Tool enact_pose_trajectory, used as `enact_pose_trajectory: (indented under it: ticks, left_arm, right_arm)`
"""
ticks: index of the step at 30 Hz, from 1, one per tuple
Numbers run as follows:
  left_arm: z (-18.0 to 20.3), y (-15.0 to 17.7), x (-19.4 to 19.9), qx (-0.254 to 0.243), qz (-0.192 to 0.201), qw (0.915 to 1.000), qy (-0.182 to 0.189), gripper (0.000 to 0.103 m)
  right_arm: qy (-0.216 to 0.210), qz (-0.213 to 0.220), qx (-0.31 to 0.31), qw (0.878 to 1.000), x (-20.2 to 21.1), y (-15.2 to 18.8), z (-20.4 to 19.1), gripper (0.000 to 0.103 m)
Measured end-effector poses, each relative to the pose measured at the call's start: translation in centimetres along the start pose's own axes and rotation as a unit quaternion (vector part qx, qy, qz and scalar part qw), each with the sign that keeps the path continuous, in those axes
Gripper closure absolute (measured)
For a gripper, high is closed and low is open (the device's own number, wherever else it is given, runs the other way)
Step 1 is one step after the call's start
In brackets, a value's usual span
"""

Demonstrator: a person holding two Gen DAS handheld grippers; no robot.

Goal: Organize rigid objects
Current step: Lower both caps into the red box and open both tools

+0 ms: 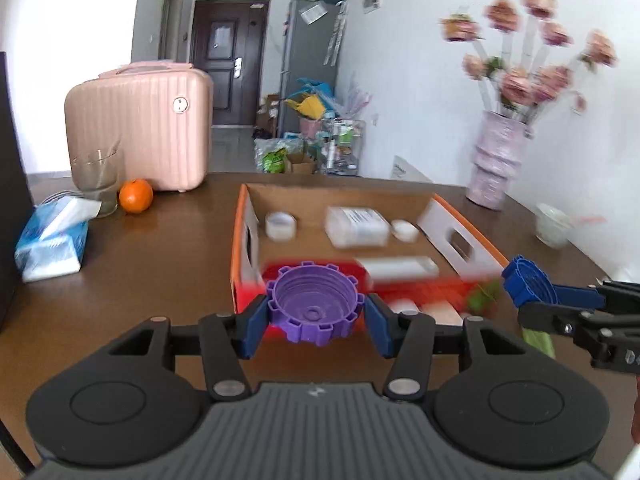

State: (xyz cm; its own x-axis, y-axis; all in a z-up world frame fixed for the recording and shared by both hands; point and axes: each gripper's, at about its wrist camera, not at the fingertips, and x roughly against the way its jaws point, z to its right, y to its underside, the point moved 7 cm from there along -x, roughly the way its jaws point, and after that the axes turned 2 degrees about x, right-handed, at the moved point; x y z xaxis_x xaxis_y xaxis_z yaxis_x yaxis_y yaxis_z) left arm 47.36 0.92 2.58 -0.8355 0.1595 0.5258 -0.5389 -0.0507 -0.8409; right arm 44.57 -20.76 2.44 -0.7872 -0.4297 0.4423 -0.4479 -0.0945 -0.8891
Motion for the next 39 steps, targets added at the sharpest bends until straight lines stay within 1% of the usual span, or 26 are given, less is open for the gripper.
enact_pose_trajectory:
  ticks: [1, 3, 5, 6, 8, 10, 12, 14, 17, 19, 21, 23, 28, 30, 33, 35, 37, 39]
  left_arm:
    - [-0.4, -1.3, -1.8, 0.0, -0.006, 1.0, 0.003, 0.05]
    - [-1.5, -3.2, -5.2, 0.009, -0.018, 0.9997, -0.011, 0.05]
    - [-2.2, -4.6, -8.5, 0.0, -0.031, 0.9994, -0.013, 0.05]
    - [-2.6, -5.2, -10.1, -0.002, -0.039, 0.9991, -0.017, 0.05]
    - [-3.3, -5.9, -13.0, -0.006, -0.058, 0.9982, -0.011, 0.05]
    - [-4.0, -6.1, -15.4, -0.004, -0.075, 0.9971, -0.012, 0.05]
    - [-4.2, -6.0, -17.1, -0.013, -0.086, 0.9961, -0.012, 0.05]
    - [-4.4, -5.9, -18.0, -0.016, -0.091, 0.9957, -0.006, 0.05]
    - [-4.7, -5.9, -18.5, -0.014, -0.083, 0.9964, 0.001, 0.049]
    - [-4.7, -5.8, -18.4, -0.013, -0.083, 0.9964, 0.008, 0.047]
    - [-4.7, -5.9, -18.3, -0.016, -0.082, 0.9965, 0.008, 0.047]
    - [-4.6, -6.0, -17.8, -0.02, -0.081, 0.9965, 0.008, 0.047]
    - [-4.3, -6.8, -15.5, -0.02, -0.071, 0.9973, -0.004, 0.043]
    - [-4.1, -7.2, -13.7, -0.021, -0.059, 0.9979, -0.012, 0.042]
    - [-4.0, -8.0, -10.5, -0.017, -0.039, 0.9989, -0.021, 0.034]
    - [-3.8, -8.5, -7.8, -0.017, -0.025, 0.9991, -0.029, 0.031]
    - [-3.4, -8.9, -4.9, -0.02, -0.01, 0.999, -0.039, 0.026]
    - [-2.7, -9.2, -2.1, -0.025, 0.009, 0.9985, -0.049, 0.021]
  right_arm:
    - [-0.008, -0.001, 0.002, 1.0, -1.9, -1.5, 0.2, 0.058]
    - [-0.014, -0.014, 0.002, 1.0, -6.3, -4.3, 0.7, 0.058]
    - [-0.015, -0.027, 0.001, 1.0, -10.7, -6.5, 1.3, 0.058]
    - [-0.016, -0.04, -0.001, 0.999, -12.9, -7.3, 1.6, 0.058]
    - [-0.016, -0.07, -0.007, 0.997, -17.5, -8.6, 2.1, 0.058]
    - [-0.004, -0.093, -0.006, 0.996, -21.2, -9.4, 2.7, 0.058]
    - [-0.002, -0.112, 0.013, 0.994, -24.2, -9.6, 2.5, 0.058]
    - [-0.007, -0.126, 0.014, 0.992, -26.6, -9.7, 2.3, 0.058]
    - [-0.008, -0.145, 0.016, 0.989, -29.1, -9.4, 2.1, 0.058]
    - [-0.002, -0.148, 0.023, 0.989, -30.0, -9.0, 1.9, 0.057]
    - [-0.003, -0.146, 0.022, 0.989, -30.2, -8.9, 1.7, 0.054]
    - [-0.004, -0.139, 0.02, 0.99, -30.0, -9.2, 1.7, 0.053]
    - [-0.004, -0.117, 0.022, 0.993, -26.8, -11.0, 2.0, 0.051]
    - [0.003, -0.107, 0.026, 0.994, -24.8, -11.8, 2.3, 0.049]
    - [0.018, -0.095, 0.037, 0.995, -20.7, -12.7, 3.2, 0.044]
    - [0.03, -0.084, 0.043, 0.995, -17.4, -13.0, 3.9, 0.037]
    - [0.042, -0.073, 0.049, 0.995, -13.9, -12.9, 4.7, 0.034]
    - [0.052, -0.063, 0.055, 0.995, -10.5, -12.7, 5.4, 0.033]
